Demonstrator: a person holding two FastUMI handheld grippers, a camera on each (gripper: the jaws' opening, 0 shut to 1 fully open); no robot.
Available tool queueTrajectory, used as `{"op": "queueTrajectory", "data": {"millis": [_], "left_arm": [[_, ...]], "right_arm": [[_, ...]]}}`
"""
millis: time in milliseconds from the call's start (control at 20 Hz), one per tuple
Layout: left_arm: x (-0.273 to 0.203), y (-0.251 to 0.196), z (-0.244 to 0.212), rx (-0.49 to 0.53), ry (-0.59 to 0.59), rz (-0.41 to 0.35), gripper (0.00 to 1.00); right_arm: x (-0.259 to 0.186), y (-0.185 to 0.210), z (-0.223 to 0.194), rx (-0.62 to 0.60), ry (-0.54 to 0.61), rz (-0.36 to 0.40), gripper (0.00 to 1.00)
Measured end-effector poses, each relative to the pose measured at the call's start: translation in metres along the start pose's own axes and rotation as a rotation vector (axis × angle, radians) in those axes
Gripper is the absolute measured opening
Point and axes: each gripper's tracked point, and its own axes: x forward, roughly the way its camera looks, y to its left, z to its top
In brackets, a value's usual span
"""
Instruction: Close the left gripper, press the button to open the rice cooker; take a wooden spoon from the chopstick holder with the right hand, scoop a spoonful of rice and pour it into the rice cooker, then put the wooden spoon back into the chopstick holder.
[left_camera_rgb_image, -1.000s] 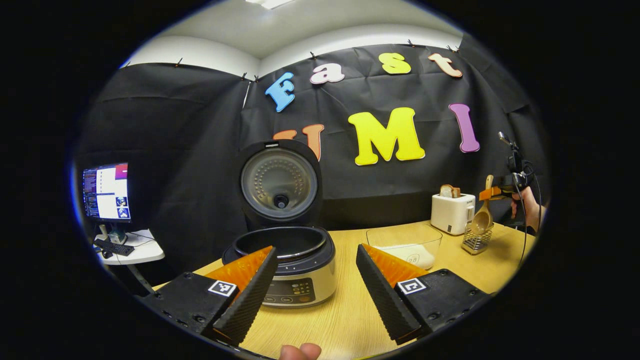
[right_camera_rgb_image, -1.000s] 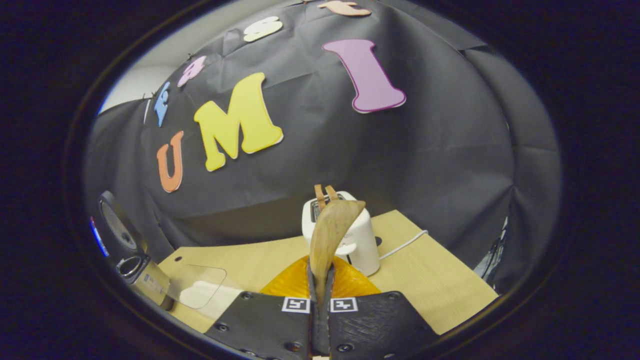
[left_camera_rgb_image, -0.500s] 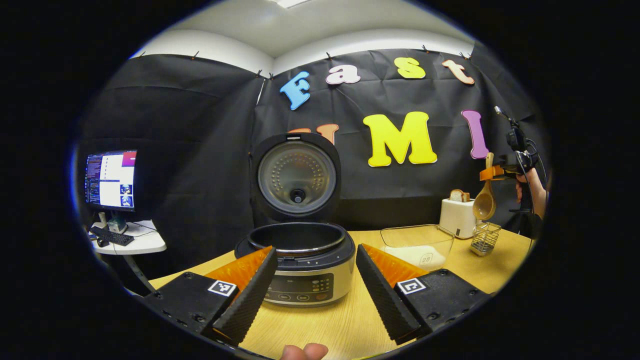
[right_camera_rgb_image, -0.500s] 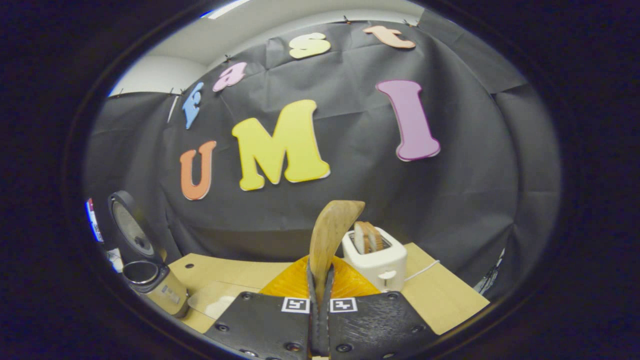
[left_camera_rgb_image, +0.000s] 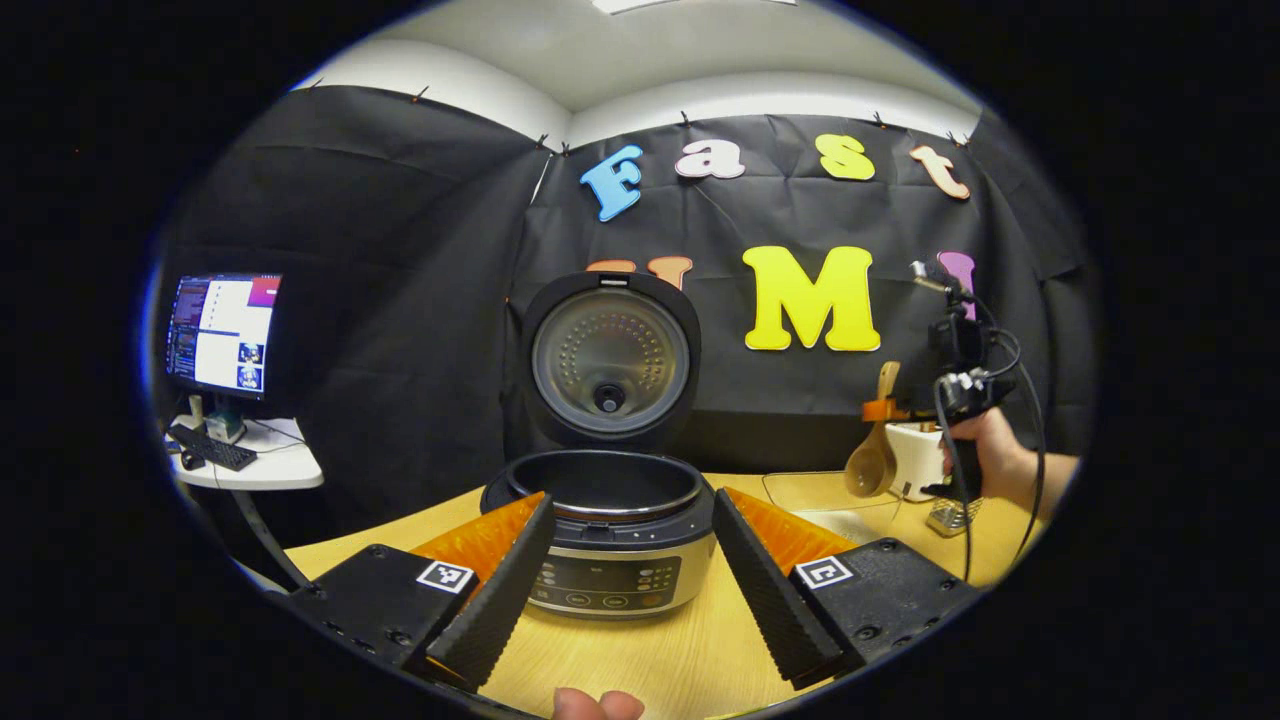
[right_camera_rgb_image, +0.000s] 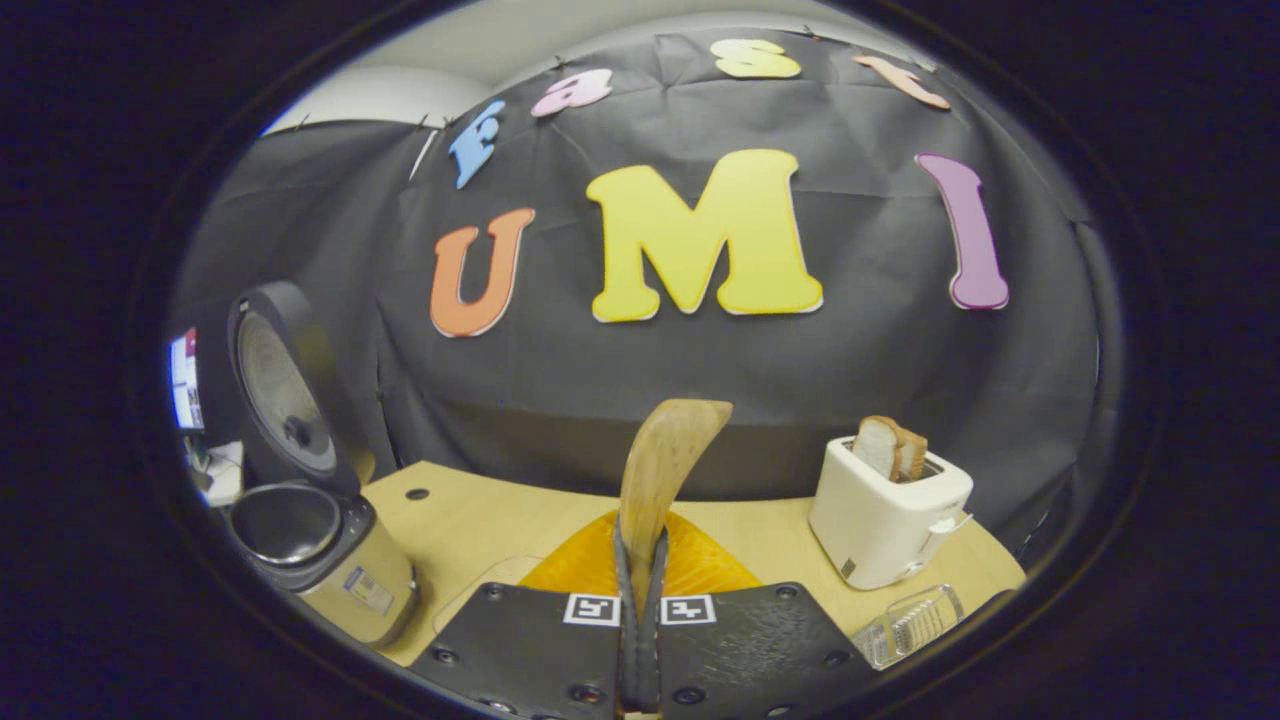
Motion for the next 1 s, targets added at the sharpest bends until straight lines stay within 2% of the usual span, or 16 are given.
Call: {"op": "queueTrajectory", "data": {"millis": [250,500,1000], "left_arm": [[-0.007,0.025,0.016,0.008,-0.035,0.027,1.00],[-0.009,0.039,0.021,0.010,-0.029,0.035,1.00],[-0.014,0.038,0.024,0.012,-0.009,0.011,1.00]], "right_arm": [[0.020,0.006,-0.043,-0.061,0.078,-0.042,0.00],[0.025,0.003,-0.058,-0.132,0.091,-0.117,0.00],[0.025,0.071,-0.066,0.006,0.112,0.004,0.00]]}}
